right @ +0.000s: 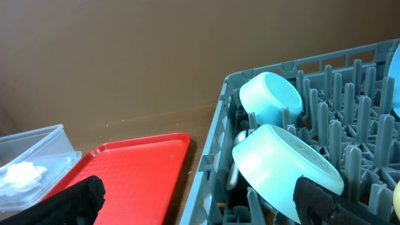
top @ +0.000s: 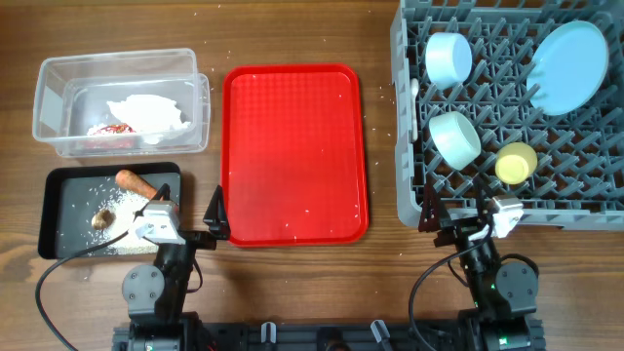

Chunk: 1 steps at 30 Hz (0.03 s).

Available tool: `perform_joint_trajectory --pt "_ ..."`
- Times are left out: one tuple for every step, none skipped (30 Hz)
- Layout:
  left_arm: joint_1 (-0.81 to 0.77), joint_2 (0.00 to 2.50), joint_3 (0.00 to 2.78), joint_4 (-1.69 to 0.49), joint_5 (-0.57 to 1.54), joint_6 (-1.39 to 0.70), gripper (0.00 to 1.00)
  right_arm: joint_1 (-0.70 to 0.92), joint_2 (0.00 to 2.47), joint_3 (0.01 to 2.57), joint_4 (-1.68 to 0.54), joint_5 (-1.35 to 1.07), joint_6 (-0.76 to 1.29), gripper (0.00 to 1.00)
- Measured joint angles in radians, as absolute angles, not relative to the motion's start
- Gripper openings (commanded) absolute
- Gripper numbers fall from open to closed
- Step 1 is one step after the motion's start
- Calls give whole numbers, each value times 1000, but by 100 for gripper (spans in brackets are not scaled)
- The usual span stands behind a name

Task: Sort waste into correct bins and load items into the dishwasher rack

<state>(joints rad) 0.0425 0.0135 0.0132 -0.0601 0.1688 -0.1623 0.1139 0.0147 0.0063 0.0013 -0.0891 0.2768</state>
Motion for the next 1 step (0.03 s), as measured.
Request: perform_joint_trajectory --pt "43 14 13 -60 169 -162 100 114 15 6 1 -89 277 100"
